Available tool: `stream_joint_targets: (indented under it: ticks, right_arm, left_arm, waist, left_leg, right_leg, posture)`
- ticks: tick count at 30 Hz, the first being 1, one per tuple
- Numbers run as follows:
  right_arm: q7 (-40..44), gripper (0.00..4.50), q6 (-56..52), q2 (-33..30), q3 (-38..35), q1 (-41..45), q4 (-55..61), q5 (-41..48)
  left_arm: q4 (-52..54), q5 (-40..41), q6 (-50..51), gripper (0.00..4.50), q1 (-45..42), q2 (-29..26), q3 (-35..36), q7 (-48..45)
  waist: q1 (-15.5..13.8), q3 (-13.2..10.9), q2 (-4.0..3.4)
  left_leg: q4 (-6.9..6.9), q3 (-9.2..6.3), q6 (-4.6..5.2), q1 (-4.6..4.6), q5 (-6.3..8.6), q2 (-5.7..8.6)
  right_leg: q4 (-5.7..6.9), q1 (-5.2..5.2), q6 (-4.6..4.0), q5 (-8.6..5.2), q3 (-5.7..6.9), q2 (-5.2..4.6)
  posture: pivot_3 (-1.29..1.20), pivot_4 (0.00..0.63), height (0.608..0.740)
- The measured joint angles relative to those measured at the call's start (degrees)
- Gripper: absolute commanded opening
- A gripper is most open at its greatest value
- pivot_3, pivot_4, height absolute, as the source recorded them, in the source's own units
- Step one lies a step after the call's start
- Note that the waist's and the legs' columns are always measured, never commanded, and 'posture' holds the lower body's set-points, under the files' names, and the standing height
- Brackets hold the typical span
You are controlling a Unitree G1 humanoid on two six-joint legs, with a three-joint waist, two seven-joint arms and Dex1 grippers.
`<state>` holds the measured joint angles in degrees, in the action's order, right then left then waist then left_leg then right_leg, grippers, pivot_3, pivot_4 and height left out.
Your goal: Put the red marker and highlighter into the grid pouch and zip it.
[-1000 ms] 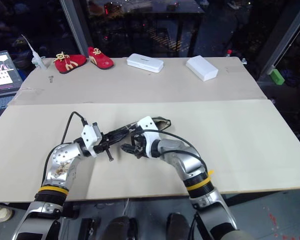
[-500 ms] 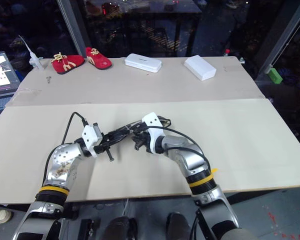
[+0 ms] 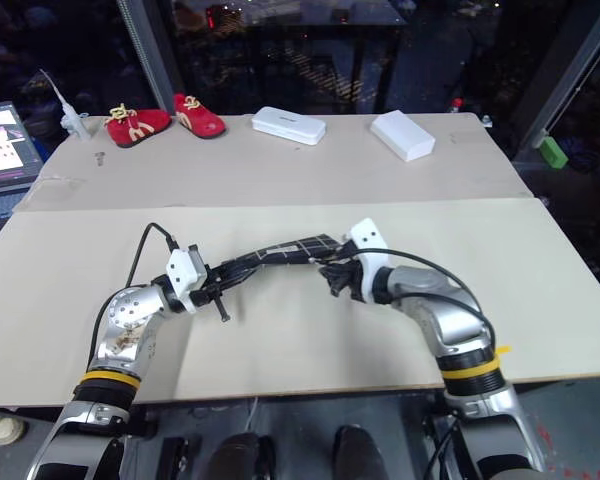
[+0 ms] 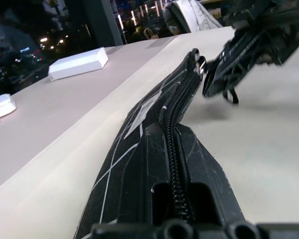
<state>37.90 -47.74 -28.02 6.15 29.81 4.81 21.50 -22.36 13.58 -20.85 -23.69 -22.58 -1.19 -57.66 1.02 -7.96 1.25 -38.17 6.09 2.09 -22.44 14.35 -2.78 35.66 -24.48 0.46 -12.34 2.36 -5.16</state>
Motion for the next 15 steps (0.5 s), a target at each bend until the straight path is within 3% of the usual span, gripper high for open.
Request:
stream_joint_targets:
  ticks: [15]
  right_arm:
    - [2.6, 0.04, 4.5, -4.2, -2.4, -0.1, -6.2, -1.6]
  left_arm:
    - [0.4, 0.0, 0.0, 0.00, 0.8, 0.0, 0.0, 0.1]
  waist:
    - [-0.3, 0.0, 0.01]
  left_leg:
    - [0.00, 0.04, 0.00, 0.01, 0.00, 0.01]
  right_leg:
    - [-0.03, 0.03, 0.01, 0.00, -0.03, -0.07]
  posture:
    - [0.00, 0.150, 0.740]
